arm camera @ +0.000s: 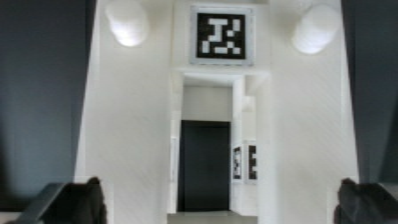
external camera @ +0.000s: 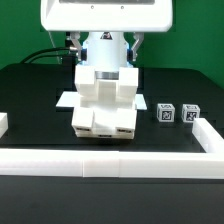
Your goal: Assemble chair
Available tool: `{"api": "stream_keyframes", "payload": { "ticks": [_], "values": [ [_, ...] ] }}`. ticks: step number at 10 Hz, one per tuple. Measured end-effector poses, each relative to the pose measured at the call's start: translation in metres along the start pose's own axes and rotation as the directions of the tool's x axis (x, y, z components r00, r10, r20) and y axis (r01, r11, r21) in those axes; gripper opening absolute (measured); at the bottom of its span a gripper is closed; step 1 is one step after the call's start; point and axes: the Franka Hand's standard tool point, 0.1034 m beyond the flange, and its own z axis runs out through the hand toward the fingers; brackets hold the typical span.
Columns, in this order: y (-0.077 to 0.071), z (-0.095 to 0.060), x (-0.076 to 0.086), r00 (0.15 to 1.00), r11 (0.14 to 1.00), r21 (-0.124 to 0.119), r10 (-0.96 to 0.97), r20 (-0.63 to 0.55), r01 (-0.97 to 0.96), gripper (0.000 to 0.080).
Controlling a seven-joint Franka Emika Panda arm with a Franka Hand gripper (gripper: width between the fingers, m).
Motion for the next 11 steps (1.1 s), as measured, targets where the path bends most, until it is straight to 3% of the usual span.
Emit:
{"api": "stream_keyframes", "payload": {
  "ticks": [2, 5, 11],
  "values": [
    [0.001, 0.001, 0.001, 1.000, 1.000, -0.001, -0.002, 0.001, 0.002, 0.0649],
    [0.013, -0.007, 0.034, 1.000, 1.000, -0.012, -0.003, -0.016, 0.002, 0.0649],
    [0.008, 0.002, 0.030, 1.000, 1.000, -0.015, -0.009, -0.005, 0.008, 0.0649]
  ]
}}
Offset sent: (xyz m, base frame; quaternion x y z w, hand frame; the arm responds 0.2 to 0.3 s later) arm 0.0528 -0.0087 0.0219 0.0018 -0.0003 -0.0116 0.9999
